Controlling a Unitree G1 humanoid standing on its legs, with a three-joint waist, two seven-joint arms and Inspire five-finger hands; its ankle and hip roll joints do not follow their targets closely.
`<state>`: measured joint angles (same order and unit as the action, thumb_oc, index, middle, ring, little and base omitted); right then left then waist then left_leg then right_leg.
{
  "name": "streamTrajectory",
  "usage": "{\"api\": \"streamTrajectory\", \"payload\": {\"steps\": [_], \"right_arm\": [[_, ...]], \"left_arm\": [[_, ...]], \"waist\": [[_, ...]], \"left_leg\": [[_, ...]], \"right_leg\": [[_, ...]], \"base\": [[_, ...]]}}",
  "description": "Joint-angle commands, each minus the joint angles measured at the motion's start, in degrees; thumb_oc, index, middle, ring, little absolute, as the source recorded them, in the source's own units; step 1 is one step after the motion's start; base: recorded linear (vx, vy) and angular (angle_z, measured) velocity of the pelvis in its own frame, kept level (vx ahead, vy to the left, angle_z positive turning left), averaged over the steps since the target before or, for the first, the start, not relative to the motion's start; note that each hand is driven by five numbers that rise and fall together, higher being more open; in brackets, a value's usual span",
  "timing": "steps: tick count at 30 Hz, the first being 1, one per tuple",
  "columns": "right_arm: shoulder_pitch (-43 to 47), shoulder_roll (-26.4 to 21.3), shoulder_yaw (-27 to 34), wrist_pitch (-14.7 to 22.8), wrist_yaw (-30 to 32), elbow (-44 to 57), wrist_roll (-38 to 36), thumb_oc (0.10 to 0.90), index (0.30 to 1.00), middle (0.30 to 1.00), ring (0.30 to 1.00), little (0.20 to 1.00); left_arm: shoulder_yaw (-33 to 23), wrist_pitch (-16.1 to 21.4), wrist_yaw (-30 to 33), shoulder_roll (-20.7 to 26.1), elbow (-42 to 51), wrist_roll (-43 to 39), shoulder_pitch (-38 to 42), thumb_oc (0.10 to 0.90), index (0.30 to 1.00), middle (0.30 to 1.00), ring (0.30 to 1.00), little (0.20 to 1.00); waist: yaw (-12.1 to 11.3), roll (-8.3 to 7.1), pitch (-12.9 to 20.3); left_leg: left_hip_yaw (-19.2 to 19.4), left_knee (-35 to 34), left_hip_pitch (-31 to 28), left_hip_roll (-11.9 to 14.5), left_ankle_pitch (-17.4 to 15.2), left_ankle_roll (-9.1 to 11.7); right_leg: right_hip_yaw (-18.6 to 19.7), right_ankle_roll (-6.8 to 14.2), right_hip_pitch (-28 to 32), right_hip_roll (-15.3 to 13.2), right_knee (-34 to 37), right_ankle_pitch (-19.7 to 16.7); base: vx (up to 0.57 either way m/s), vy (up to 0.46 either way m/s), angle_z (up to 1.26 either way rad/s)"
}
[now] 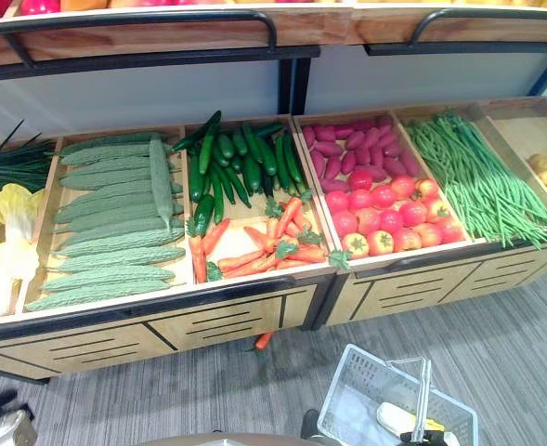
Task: Get the vegetables into the basket
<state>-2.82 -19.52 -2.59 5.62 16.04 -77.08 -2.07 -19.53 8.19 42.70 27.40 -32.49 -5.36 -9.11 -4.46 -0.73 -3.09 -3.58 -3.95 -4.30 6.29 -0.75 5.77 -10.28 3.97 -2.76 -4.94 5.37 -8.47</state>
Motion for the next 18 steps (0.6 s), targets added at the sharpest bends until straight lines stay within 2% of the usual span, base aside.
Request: {"api": "streamTrajectory", "payload": {"steps": [1,4,5,6,8,9,12,18], "right_arm": [[3.2,-1.6,0.8,2.9,1.5,-0.1,0.1,0.400,0.300,0.300,0.300,0.300],[3.9,-1.5,0.6,2.5,0.8,-0.2,0.3,0.400,0.300,0.300,0.300,0.300],[4.2,-1.4,0.1,2.6,0.4,0.2,0.3,0.400,0.300,0.300,0.300,0.300],[4.2,-1.4,0.1,2.6,0.4,0.2,0.3,0.400,0.300,0.300,0.300,0.300],[4.5,-1.3,-0.3,2.7,-0.2,0.9,0.5,0.400,0.300,0.300,0.300,0.300],[4.4,-1.3,-0.2,2.7,-0.2,0.9,0.5,0.400,0.300,0.300,0.300,0.300],[4.7,-1.5,-0.9,3.0,-1.3,1.8,0.7,0.400,0.300,0.300,0.300,0.300],[5.2,-1.3,-1.4,3.3,-1.4,1.8,0.5,0.400,0.300,0.300,0.300,0.300]], "left_arm": [[0.1,3.2,-0.2,3.5,6.7,8.9,3.8,0.900,1.000,1.000,1.000,1.000],[0.8,5.0,-3.6,1.8,13.6,9.1,3.2,0.900,1.000,1.000,1.000,1.000],[3.2,6.2,-6.5,1.1,18.4,9.2,3.5,0.900,1.000,1.000,1.000,1.000],[3.2,6.2,-6.5,1.1,18.4,9.2,3.4,0.900,1.000,1.000,1.000,1.000],[6.5,8.0,-12.2,-0.9,24.1,4.9,3.7,0.900,1.000,1.000,1.000,1.000],[6.5,7.9,-12.3,-0.9,24.2,4.8,3.6,0.900,1.000,1.000,1.000,1.000],[11.8,8.3,-17.8,0.3,25.3,5.1,4.3,0.900,1.000,1.000,1.000,1.000],[17.4,7.6,-18.7,0.7,25.7,8.6,7.9,0.900,1.000,1.000,1.000,1.000]], "waist": [[1.1,-2.02,-0.5],[1.1,-2.01,-0.6],[1.3,-2.08,-0.5],[1.3,-2.08,-0.5],[1.7,-2.09,-0.6],[1.6,-2.04,-0.6],[2.3,-1.99,-0.6],[3.1,-2.09,-0.5]], "left_leg": [[-1.4,-1.0,3.0,0.7,1.9,1.4],[-1.3,-1.0,3.0,0.7,1.7,1.4],[-1.0,-1.0,3.0,0.7,1.6,1.4],[-0.9,-1.0,3.0,0.7,1.6,1.4],[-0.7,-1.0,3.1,0.9,1.7,1.4],[-0.7,-1.0,3.1,0.9,1.7,1.4],[-0.1,-1.0,3.1,1.1,1.7,1.4],[0.7,-1.0,2.7,1.6,1.5,1.5]], "right_leg": [[-0.3,6.9,4.0,-6.6,-0.4,2.7],[0.0,6.9,4.0,-6.7,-0.4,2.8],[0.1,6.8,3.9,-6.8,-0.4,2.9],[0.2,6.8,3.9,-6.8,-0.4,2.9],[0.5,6.7,3.6,-6.7,-0.4,2.8],[0.5,6.7,3.6,-6.7,-0.4,2.8],[1.2,6.6,3.3,-6.4,-0.4,2.8],[2.0,6.5,3.0,-5.8,-0.4,3.1]], "base": [[-0.01,0.015,0.06],[-0.01,0.017,0.05],[0.00,0.000,0.00],[-0.02,0.005,-0.09],[-0.01,-0.004,-0.06],[-0.02,-0.006,-0.05],[0.00,-0.014,-0.09],[0.01,-0.019,-0.07]]}}
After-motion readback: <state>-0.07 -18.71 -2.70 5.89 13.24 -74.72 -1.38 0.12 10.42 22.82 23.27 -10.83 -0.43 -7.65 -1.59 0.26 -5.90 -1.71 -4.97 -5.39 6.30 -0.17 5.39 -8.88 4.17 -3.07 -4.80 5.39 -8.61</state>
